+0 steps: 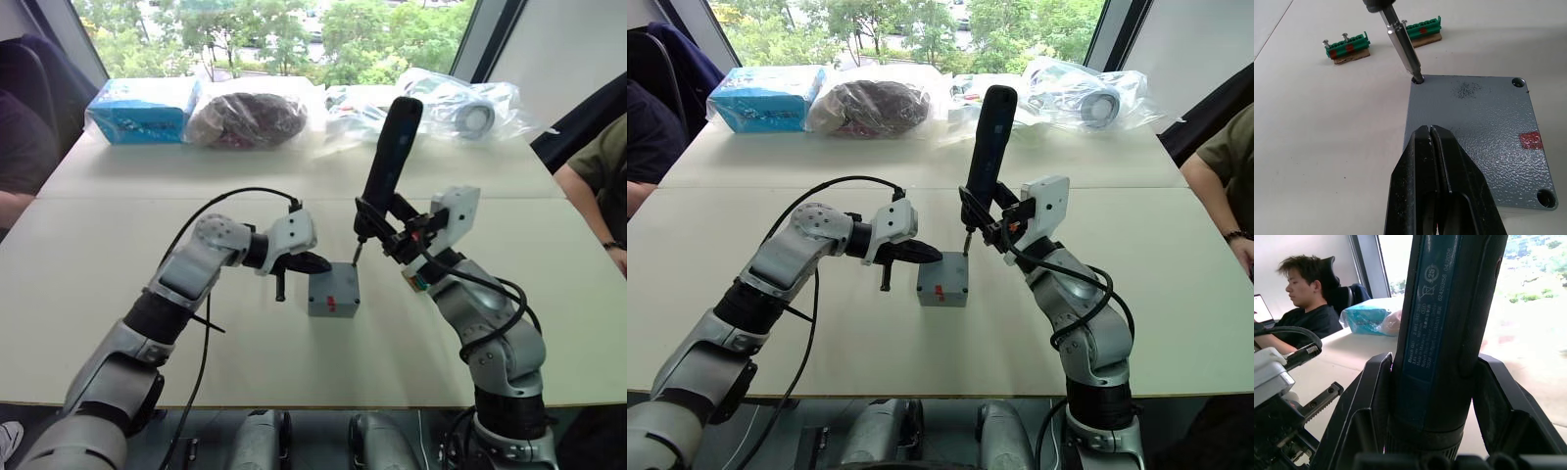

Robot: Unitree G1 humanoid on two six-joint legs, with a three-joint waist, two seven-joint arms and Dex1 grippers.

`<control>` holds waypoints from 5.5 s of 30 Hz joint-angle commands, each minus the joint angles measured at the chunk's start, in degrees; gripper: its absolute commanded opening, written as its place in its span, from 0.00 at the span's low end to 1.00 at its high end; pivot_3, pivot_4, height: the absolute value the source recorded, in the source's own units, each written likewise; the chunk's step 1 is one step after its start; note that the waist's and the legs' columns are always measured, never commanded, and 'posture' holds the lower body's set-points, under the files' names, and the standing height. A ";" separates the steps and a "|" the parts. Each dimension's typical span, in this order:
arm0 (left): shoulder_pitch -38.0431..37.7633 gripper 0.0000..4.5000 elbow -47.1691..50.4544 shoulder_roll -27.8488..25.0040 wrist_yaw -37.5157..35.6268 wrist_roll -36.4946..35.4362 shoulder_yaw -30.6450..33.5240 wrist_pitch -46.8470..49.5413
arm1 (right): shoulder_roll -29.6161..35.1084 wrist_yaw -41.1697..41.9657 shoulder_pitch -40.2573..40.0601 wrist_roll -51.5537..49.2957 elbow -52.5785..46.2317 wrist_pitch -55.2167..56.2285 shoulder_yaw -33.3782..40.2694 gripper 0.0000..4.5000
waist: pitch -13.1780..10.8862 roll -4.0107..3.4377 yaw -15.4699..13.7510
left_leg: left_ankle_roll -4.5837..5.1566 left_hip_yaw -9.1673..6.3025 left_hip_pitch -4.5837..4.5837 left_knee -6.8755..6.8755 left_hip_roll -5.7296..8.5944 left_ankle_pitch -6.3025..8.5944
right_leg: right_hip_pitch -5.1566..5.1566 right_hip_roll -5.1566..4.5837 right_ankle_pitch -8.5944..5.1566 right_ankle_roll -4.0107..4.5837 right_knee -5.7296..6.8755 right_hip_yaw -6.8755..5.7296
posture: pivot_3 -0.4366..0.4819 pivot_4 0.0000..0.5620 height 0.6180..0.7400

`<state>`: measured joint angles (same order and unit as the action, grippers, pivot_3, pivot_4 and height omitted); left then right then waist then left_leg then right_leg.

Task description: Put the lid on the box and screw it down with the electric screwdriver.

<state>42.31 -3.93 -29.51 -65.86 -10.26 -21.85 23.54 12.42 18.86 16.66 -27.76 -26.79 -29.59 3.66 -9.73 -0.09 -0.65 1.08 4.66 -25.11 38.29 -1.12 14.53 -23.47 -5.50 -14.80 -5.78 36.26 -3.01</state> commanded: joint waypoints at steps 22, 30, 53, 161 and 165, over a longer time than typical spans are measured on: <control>-2.61 0.00 1.07 0.62 -0.91 2.60 -1.19 -0.33 | 3.00 5.85 -9.54 7.88 4.13 11.04 -8.62 0.42 | 0.60 0.57 0.06 | 0.23 -0.01 0.82 -0.08 -0.22 0.15 | 0.81 0.03 -0.05 0.04 -0.12 -0.01 | 0.48 0.27 1.00; -2.53 0.00 1.13 0.88 -0.91 2.99 -0.97 -0.14 | 1.46 5.04 -7.87 7.16 8.62 8.34 -8.54 0.42 | 0.97 0.60 0.12 | 0.23 -0.01 0.98 -0.09 -0.28 0.15 | 0.92 0.05 -0.10 0.13 -0.10 -0.01 | 0.48 0.27 1.00; -4.07 0.00 2.61 0.96 0.15 3.08 -0.65 1.05 | 0.29 5.54 -7.51 9.06 9.99 10.51 -9.77 0.42 | 1.58 0.75 0.16 | 0.28 0.00 1.09 -0.15 -0.31 0.20 | 1.01 0.04 -0.23 0.37 -0.11 0.00 | 0.48 0.27 1.00; -2.71 0.00 -1.73 1.42 9.05 7.42 -1.84 2.70 | 33.38 21.52 2.15 -13.96 -13.67 -37.26 -11.49 0.99 | 0.58 0.39 -0.08 | 0.33 -0.10 -0.02 0.11 -0.20 0.21 | 0.06 -0.03 -0.10 0.21 0.00 -0.12 | 0.48 0.27 1.00; -4.05 0.00 -0.10 -2.58 7.98 8.40 -0.40 3.32 | 39.09 24.30 1.82 -16.90 -14.98 -38.34 -4.85 0.99 | 0.58 0.39 -0.06 | 0.33 -0.09 -0.02 0.10 -0.23 0.21 | 0.02 -0.03 -0.10 0.22 0.04 -0.12 | 0.48 0.27 1.00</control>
<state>38.65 -6.14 -30.66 -57.15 -2.23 -23.84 27.04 49.34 41.44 18.45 -42.91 -39.38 -67.98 -5.06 -9.15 0.30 -0.71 1.41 4.57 -25.13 38.39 -1.36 14.74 -23.46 -5.53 -14.90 -5.56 36.29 -3.13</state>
